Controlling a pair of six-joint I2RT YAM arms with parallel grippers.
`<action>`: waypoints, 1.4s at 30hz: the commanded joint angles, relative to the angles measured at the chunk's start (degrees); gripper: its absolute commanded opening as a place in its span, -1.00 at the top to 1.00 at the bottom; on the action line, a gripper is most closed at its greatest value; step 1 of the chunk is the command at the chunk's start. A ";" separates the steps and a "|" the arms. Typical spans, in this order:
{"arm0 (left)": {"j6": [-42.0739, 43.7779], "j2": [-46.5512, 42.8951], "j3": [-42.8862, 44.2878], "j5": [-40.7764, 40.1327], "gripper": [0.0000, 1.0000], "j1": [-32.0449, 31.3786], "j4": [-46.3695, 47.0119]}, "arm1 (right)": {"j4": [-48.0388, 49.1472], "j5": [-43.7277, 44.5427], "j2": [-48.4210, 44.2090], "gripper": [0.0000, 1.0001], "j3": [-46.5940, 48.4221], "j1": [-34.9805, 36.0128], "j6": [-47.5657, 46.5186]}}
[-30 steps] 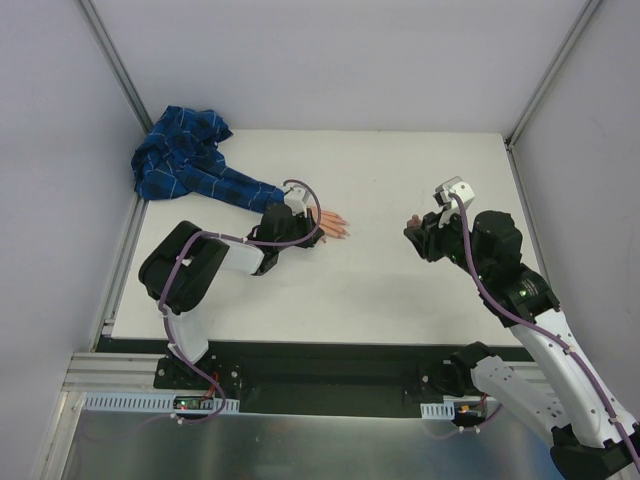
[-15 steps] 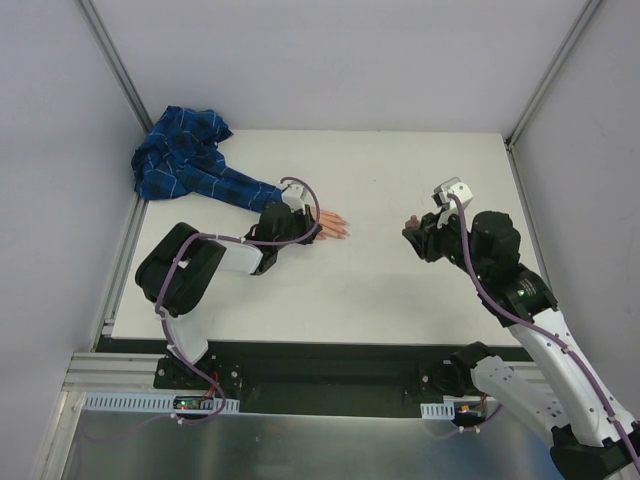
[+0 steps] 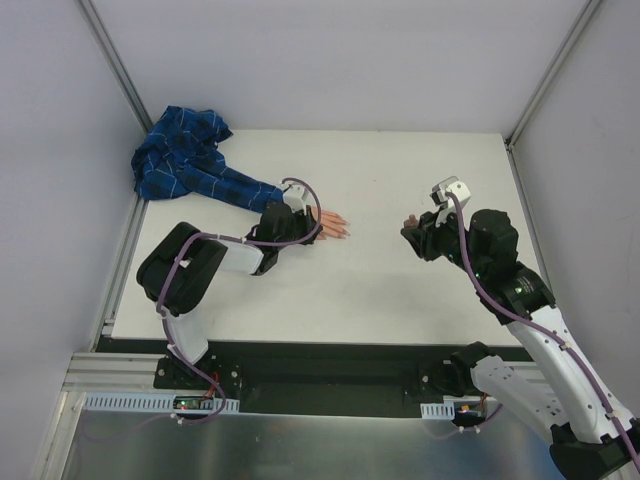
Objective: Paint the nails
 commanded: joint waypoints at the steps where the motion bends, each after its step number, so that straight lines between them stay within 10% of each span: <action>1: 2.10 1.00 1.32 1.34 1.00 -0.80 3.39 | 3.49 -1.46 -0.41 1.00 0.07 -0.46 0.83; 42: 10.45 -1.55 -0.70 -3.14 1.00 -3.70 3.31 | 4.54 -2.60 -0.59 0.99 -1.34 -0.46 1.45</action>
